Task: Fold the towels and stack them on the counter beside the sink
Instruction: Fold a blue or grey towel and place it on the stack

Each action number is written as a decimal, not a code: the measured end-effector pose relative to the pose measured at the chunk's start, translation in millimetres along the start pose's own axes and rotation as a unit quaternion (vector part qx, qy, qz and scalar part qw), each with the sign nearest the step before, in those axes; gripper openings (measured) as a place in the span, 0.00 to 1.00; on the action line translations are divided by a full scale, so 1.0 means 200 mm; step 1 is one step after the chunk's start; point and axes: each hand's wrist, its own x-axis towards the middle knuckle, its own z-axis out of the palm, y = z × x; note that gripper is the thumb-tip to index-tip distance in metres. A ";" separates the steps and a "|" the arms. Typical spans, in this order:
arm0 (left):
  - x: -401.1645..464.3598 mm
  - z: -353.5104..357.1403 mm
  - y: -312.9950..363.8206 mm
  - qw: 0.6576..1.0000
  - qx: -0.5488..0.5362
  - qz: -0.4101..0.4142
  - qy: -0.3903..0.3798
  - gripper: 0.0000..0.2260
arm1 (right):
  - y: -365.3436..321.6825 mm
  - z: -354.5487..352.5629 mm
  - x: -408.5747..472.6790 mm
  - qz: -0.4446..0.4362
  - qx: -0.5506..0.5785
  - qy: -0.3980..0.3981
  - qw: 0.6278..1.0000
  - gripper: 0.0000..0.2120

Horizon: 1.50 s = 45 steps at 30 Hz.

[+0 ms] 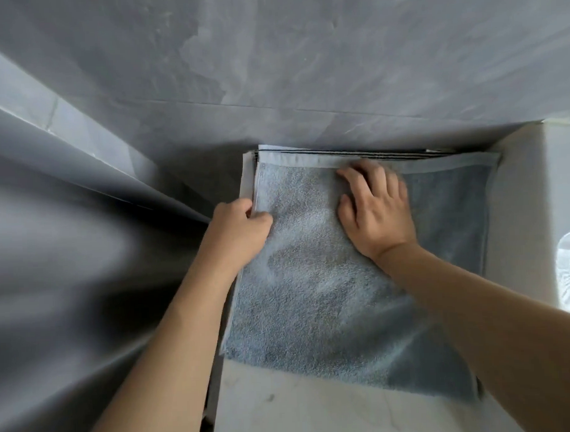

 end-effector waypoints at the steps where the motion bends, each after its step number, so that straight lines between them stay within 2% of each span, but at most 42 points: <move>1: -0.03 0.01 0.01 1.000 0.008 0.012 0.007 0.13 | 0.00 0.00 0.00 0.001 0.001 0.000 1.000 0.20; 3: -0.06 0.02 0.03 0.999 0.017 0.035 0.016 0.13 | 0.00 -0.01 0.01 0.005 0.004 -0.009 1.000 0.21; 8: -0.11 -0.02 0.06 1.000 -0.009 0.017 -0.018 0.13 | -0.02 -0.02 0.01 0.011 0.015 -0.007 1.000 0.19; 10: -0.14 -0.04 0.05 0.999 -0.006 0.032 0.005 0.14 | -0.01 -0.01 0.00 0.015 0.021 0.006 1.000 0.15; 13: -0.16 -0.04 0.04 0.989 0.064 0.087 0.096 0.13 | -0.01 0.00 -0.01 0.030 0.011 0.023 0.999 0.14; 15: -0.16 -0.04 0.03 0.990 0.046 0.100 0.088 0.12 | -0.02 0.00 -0.02 0.038 0.012 0.036 0.999 0.15; 18: -0.14 -0.01 0.04 0.994 0.027 0.078 0.071 0.16 | -0.02 0.00 -0.02 0.056 0.015 0.049 0.997 0.13; 23: -0.15 0.04 0.05 0.994 0.048 0.041 0.091 0.06 | -0.01 0.01 -0.02 0.072 0.010 0.039 0.997 0.09; 28: -0.19 0.04 0.05 0.992 0.039 0.066 0.104 0.06 | 0.00 0.02 -0.03 0.057 0.012 0.059 0.997 0.07; 30: -0.20 0.04 0.04 0.992 0.048 0.073 0.096 0.07 | 0.00 0.01 -0.02 0.073 0.042 0.067 0.994 0.07; 33: -0.22 0.04 0.01 0.992 0.066 0.082 0.068 0.12 | 0.00 -0.05 0.04 0.130 0.189 0.086 0.970 0.08; 35: -0.22 0.04 0.00 0.993 0.064 0.080 0.058 0.14 | -0.01 -0.09 0.09 0.138 0.204 0.047 0.968 0.12; 39: -0.21 0.03 0.02 0.994 0.032 0.085 0.063 0.14 | -0.03 -0.12 0.20 0.114 0.078 -0.097 0.986 0.11; 41: -0.20 0.02 0.02 0.994 -0.001 0.072 0.078 0.12 | -0.05 -0.14 0.23 0.113 0.074 -0.093 0.986 0.08; 43: -0.18 0.03 0.02 0.993 -0.023 0.059 0.098 0.11 | -0.08 -0.15 0.23 0.144 0.095 -0.053 0.984 0.08; 45: -0.17 0.02 0.01 0.995 -0.030 0.044 0.079 0.11 | -0.11 -0.14 0.23 0.174 0.119 -0.011 0.977 0.07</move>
